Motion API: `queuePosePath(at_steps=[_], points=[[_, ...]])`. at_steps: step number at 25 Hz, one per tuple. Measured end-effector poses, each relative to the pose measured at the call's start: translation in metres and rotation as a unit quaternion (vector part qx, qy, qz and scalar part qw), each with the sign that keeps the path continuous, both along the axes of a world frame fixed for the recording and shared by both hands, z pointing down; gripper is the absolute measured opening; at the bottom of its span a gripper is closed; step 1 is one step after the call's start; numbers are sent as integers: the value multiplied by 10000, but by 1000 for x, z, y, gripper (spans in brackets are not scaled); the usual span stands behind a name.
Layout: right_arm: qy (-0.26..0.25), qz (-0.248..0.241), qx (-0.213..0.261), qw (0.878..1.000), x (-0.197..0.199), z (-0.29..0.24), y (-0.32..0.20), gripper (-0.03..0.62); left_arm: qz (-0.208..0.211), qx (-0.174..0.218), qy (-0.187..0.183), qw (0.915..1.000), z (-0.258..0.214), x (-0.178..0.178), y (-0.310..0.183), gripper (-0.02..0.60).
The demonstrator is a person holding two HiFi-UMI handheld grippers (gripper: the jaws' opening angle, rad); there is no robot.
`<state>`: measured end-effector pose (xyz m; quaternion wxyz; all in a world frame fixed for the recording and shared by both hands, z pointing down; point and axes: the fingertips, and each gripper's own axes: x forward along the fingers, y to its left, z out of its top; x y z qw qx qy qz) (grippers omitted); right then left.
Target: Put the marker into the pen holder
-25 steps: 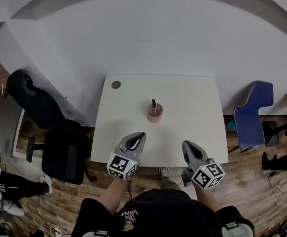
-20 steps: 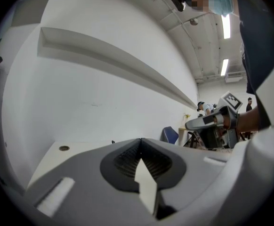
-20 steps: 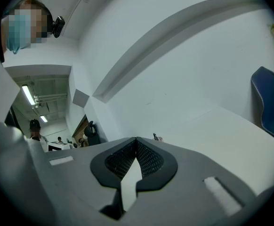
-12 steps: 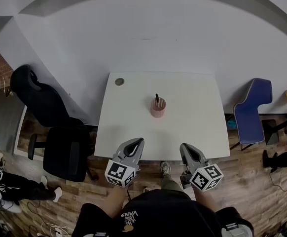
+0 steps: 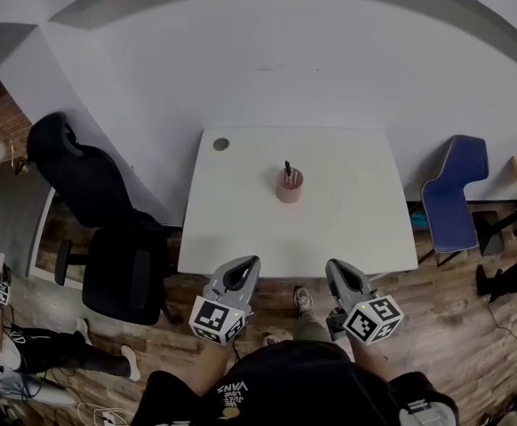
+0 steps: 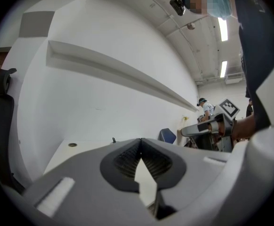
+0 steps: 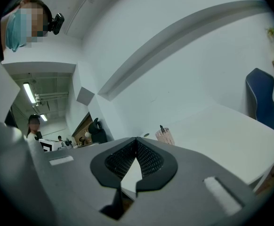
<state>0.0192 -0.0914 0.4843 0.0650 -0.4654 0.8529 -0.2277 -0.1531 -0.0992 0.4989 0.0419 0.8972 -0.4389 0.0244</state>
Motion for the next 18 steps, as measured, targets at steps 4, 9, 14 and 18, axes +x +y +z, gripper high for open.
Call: queuePosePath(at_steps=[4,9,14,18], points=[[-21,28,24,10000,-4,2,9,2,-71,-89,-11,9999,3,-11,19,53],[12,-11,11,10000,-12,6,17,2,-149,-152,-55,9998,7,-23,36,52],[-12,-45,14,10000,-23,5,23,2,-234,-227,-104,9994,11,-34,51,52],[-10,-65,-34,10000,-31,8,25,2,-302,-291,-105,9991,15,-41,59,52]])
